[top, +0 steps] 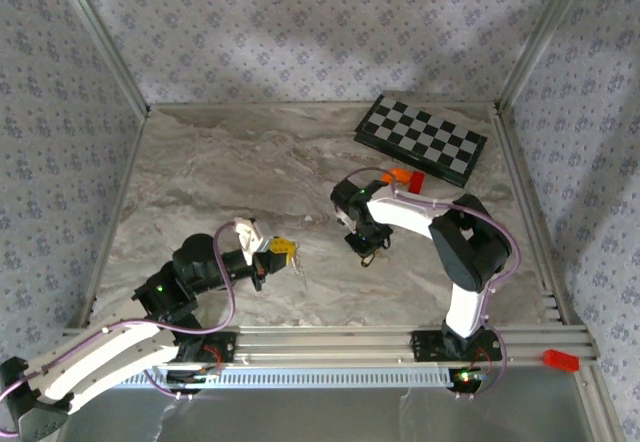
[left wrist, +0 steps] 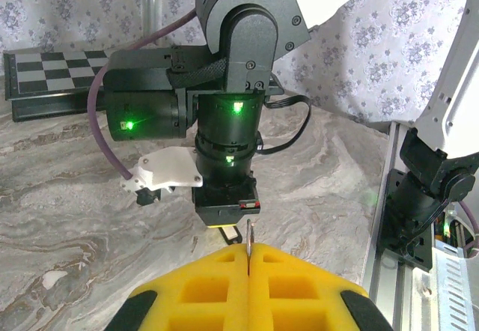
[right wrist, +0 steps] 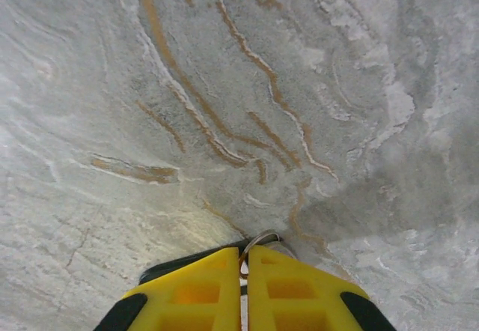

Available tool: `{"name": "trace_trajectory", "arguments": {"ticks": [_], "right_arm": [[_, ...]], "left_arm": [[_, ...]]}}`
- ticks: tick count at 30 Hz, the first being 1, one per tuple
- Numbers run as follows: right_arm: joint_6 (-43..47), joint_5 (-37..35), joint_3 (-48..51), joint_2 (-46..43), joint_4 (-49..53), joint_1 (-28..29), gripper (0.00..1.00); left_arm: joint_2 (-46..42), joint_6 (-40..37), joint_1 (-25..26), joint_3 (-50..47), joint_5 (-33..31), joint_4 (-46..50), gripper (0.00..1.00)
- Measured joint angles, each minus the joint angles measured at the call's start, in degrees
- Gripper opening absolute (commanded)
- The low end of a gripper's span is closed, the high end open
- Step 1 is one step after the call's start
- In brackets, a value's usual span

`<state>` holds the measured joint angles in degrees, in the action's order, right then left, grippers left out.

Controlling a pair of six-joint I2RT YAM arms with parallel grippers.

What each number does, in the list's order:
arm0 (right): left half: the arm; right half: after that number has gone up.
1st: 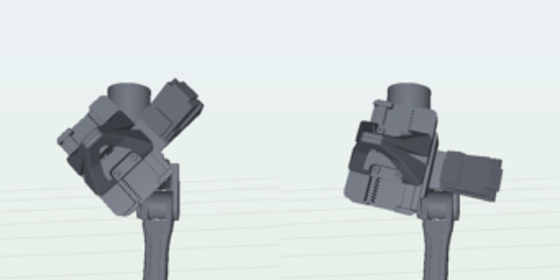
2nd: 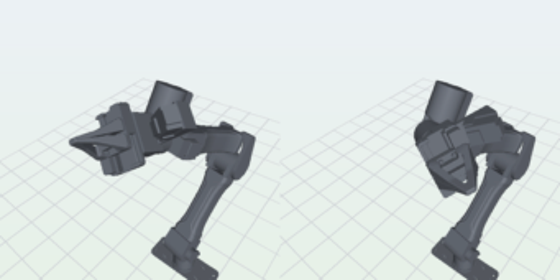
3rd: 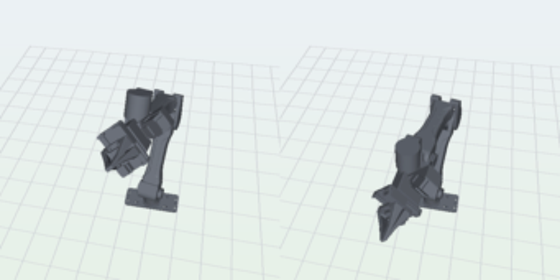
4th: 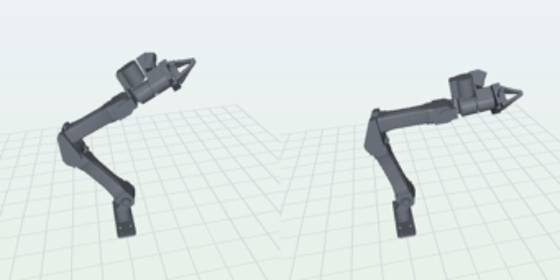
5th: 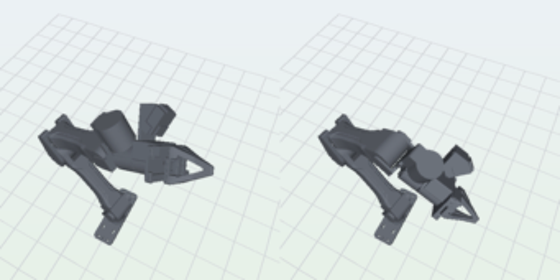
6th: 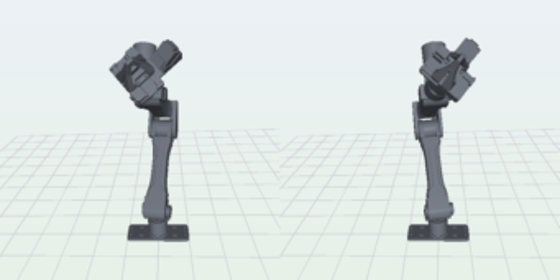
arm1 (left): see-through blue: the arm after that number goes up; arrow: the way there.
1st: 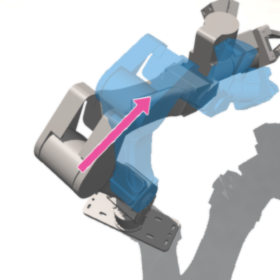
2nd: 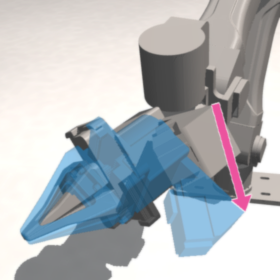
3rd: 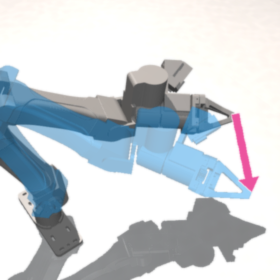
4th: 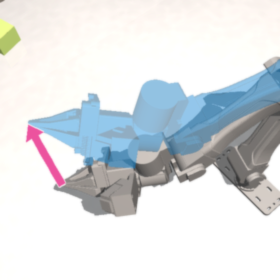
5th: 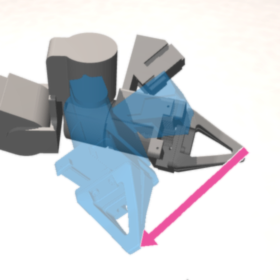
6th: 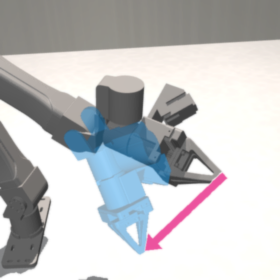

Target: Put the keys on the keyring

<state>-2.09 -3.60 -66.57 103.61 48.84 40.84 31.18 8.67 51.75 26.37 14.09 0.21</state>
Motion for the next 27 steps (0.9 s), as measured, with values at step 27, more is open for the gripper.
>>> {"name": "trace_trajectory", "arguments": {"ticks": [27], "right_arm": [[-0.02, 11.98, 4.57, -4.04, -5.88, -4.11, 0.05]], "left_arm": [[-0.5, 0.02, 0.0, -0.11, 0.02, -0.02, 0.0]]}}
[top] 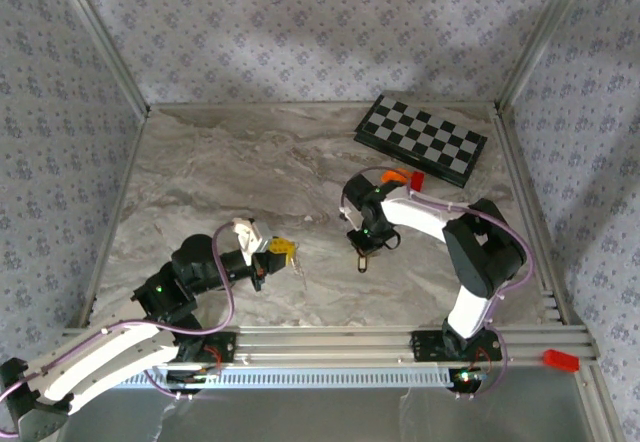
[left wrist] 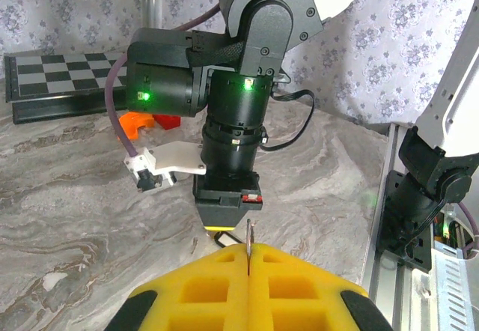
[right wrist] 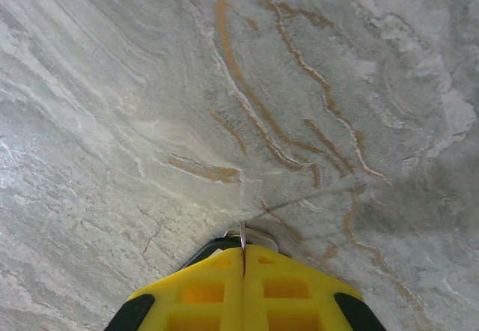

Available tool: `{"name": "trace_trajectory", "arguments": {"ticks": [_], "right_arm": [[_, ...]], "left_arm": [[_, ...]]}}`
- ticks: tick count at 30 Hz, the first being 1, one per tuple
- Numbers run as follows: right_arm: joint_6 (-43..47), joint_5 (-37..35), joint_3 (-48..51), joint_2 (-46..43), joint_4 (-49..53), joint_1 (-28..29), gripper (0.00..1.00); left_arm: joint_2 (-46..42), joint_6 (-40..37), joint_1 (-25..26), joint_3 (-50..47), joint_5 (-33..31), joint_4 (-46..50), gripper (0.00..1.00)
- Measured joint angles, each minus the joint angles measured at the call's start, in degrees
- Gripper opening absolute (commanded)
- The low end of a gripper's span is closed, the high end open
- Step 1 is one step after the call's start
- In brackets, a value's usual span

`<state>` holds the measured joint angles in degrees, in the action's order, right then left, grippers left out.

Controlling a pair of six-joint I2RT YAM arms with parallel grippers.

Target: Put the keys on the keyring

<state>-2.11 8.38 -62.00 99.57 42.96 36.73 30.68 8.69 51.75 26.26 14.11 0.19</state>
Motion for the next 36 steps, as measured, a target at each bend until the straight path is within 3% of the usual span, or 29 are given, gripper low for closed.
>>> {"name": "trace_trajectory", "arguments": {"ticks": [15, 36], "right_arm": [[-0.68, 2.16, 1.11, -0.04, -2.91, -0.87, 0.15], [-1.07, 4.52, 1.11, 0.07, -3.61, -1.79, 0.14]], "left_arm": [[0.11, -0.02, 0.0, 0.0, -0.02, 0.02, 0.0], [0.07, -0.02, 0.0, 0.0, 0.0, 0.0, 0.0]]}}
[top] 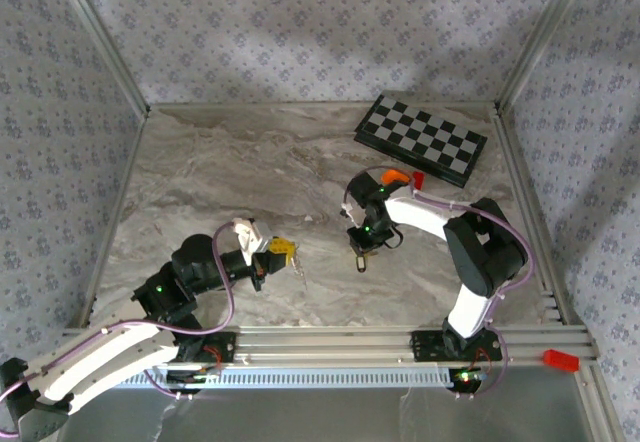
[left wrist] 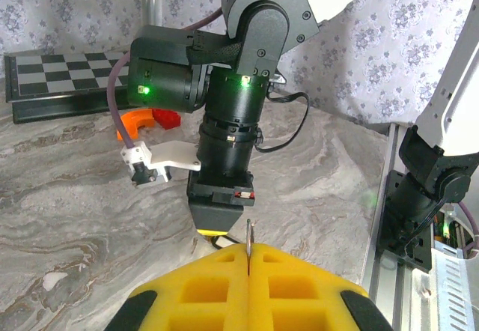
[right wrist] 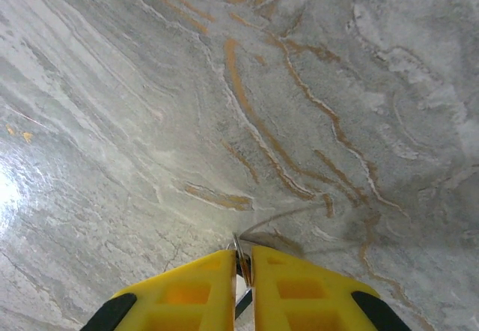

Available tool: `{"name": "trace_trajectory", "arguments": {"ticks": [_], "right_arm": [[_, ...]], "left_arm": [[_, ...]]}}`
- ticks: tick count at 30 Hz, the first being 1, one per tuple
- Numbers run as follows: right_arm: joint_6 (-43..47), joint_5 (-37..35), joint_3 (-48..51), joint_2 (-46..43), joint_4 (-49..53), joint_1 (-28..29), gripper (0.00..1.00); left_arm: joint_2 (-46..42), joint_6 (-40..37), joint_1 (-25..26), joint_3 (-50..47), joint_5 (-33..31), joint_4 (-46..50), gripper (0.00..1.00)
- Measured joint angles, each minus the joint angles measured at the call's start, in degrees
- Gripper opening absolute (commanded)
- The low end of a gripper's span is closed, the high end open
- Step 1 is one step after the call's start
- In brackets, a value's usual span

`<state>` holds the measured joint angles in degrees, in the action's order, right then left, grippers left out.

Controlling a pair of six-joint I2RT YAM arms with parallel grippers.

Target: Put the keys on the keyring

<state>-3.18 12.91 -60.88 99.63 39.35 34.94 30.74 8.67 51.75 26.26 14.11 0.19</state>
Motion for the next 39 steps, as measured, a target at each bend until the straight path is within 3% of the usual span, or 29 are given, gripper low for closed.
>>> {"name": "trace_trajectory", "arguments": {"ticks": [17, 26, 39], "right_arm": [[0.92, 1.51, 1.36, -1.55, -1.79, 0.46, 0.01], [5.38, 3.93, 6.43, -19.91, -10.19, 7.82, 0.0], [4.87, 21.24, 11.96, -41.59, -31.26, 10.97, 0.0]], "left_arm": [[-0.66, 0.02, 0.0, 0.0, -0.02, 0.02, 0.0], [-0.7, 0.0, 0.0, 0.02, 0.02, 0.02, 0.0], [-3.87, 0.02, 0.0, 0.22, 3.74, -0.42, 0.0]]}}
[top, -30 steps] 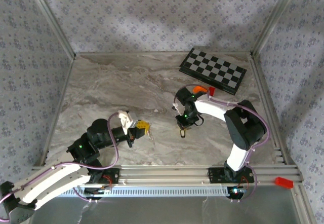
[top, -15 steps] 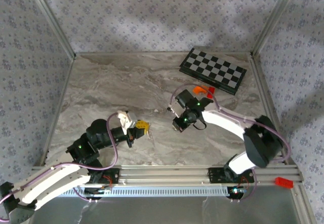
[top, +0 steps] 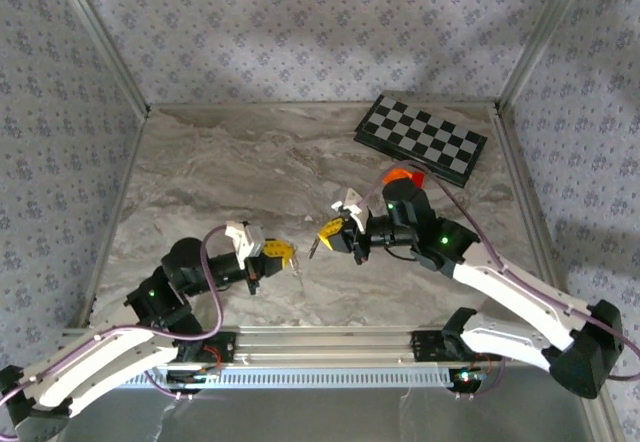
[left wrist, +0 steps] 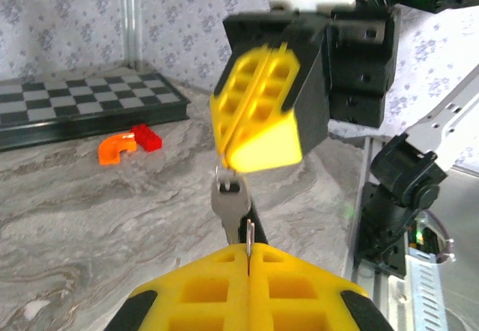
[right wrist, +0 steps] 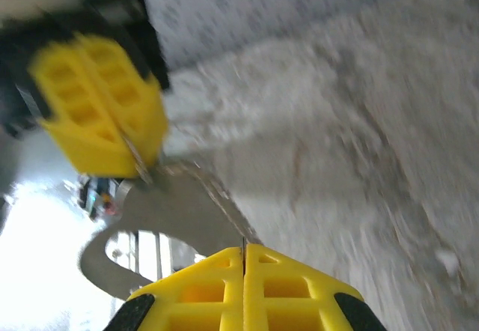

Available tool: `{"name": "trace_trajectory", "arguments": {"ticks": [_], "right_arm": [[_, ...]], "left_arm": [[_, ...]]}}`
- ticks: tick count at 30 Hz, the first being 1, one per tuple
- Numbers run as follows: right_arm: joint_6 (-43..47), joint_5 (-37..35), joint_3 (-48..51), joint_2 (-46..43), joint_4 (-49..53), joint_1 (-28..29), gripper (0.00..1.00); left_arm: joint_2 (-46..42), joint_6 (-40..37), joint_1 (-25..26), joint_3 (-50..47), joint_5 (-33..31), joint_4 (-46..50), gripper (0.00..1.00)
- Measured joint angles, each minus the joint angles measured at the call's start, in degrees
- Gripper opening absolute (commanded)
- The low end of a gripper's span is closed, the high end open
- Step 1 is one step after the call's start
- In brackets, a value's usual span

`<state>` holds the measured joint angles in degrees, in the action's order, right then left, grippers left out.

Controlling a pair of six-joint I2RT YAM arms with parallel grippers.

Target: Put the keys on the keyring

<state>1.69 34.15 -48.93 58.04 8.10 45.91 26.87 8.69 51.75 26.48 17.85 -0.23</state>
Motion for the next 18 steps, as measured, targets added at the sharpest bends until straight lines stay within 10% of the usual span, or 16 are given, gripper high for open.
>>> {"name": "trace_trajectory", "arguments": {"ticks": [18], "right_arm": [[-3.98, 9.31, -1.07, -0.72, -8.74, 4.02, 0.0]], "left_arm": [[-2.56, 0.63, 0.0, 1.01, 6.64, -4.72, 0.0]]}}
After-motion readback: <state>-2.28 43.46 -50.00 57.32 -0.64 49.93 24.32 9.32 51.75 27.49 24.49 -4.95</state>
